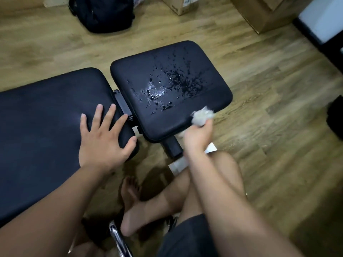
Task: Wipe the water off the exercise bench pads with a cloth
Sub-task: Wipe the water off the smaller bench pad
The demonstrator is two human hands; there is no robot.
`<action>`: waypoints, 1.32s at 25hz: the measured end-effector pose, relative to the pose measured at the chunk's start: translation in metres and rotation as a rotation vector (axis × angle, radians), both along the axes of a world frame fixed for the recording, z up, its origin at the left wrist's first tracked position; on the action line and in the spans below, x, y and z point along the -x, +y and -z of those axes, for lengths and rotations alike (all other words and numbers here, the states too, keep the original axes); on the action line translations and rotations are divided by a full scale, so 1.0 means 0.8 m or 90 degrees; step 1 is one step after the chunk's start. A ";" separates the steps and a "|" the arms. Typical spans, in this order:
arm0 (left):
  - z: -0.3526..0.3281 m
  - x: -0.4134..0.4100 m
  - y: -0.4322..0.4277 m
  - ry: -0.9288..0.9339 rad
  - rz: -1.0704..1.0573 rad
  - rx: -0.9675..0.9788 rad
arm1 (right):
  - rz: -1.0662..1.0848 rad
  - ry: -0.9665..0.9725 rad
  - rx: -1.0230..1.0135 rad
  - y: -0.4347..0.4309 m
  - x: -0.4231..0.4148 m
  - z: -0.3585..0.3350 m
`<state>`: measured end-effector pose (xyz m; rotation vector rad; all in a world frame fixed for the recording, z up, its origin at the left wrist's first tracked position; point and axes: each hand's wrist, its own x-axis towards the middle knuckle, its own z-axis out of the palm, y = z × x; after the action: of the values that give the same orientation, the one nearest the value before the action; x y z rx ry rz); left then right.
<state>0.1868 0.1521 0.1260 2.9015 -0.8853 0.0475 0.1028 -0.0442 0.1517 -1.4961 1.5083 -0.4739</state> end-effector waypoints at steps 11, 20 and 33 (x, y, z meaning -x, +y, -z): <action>-0.004 0.002 0.001 0.016 -0.004 -0.045 | -0.009 -0.045 0.214 -0.021 0.023 0.011; -0.008 0.000 -0.001 0.041 0.001 -0.060 | -0.363 -0.013 0.366 0.086 0.031 0.029; -0.008 0.001 -0.003 0.038 0.009 -0.082 | -0.238 0.228 0.389 -0.128 0.008 -0.004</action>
<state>0.1862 0.1494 0.1325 2.9975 -0.9311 -0.1006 0.0960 -0.1469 0.1547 -2.3930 1.3555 -0.4812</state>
